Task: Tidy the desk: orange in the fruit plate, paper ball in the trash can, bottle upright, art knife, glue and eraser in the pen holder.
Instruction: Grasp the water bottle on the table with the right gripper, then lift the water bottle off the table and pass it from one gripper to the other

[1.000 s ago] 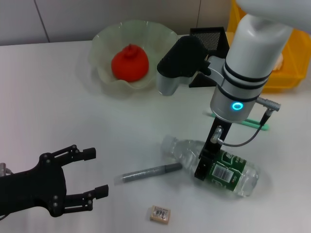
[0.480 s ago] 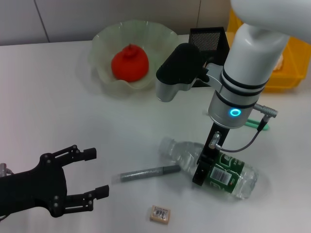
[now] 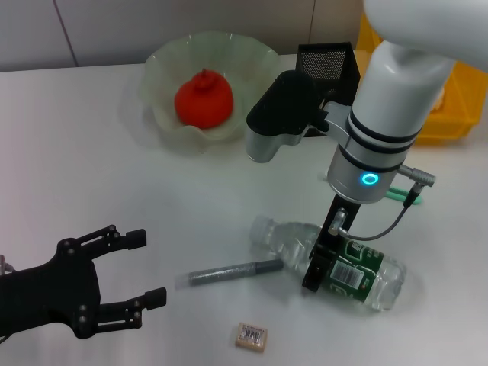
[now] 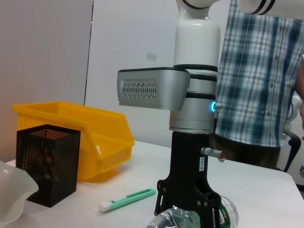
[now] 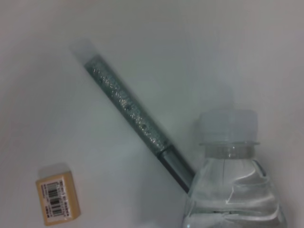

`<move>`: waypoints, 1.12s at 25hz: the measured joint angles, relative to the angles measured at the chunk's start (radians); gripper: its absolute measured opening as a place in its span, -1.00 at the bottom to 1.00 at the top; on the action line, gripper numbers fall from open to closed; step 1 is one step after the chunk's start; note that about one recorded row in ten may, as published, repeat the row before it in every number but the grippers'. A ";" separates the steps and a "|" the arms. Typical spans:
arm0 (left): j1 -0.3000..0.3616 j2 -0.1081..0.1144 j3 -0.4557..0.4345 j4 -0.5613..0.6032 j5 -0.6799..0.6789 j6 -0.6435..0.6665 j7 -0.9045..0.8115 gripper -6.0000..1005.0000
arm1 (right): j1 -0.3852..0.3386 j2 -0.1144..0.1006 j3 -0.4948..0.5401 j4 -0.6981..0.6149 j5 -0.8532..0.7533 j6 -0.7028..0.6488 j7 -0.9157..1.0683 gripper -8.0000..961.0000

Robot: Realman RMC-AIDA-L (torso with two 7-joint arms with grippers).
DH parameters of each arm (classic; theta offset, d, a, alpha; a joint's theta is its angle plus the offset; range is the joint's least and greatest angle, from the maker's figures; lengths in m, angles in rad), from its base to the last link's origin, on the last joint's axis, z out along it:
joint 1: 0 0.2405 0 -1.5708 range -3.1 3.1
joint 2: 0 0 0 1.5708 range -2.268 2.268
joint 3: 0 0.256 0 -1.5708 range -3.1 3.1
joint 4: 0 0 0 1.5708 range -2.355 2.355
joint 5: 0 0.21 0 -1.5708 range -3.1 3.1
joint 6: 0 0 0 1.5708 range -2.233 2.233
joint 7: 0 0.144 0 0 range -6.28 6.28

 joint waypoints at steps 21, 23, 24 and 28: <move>-0.001 0.004 -0.015 0.000 0.000 -0.006 -0.016 0.61 | -0.191 -0.013 0.071 -0.360 0.031 -0.156 -0.028 0.66; -0.005 0.004 -0.025 0.000 0.000 -0.007 -0.027 0.60 | -0.222 -0.014 0.076 -0.424 0.028 -0.178 -0.031 0.63; -0.010 0.003 -0.033 0.000 0.000 -0.007 -0.042 0.60 | -0.253 -0.014 0.079 -0.491 0.022 -0.190 -0.042 0.62; -0.019 0.003 -0.036 0.000 -0.001 -0.010 -0.066 0.60 | -0.294 -0.013 0.090 -0.563 0.020 -0.202 -0.076 0.62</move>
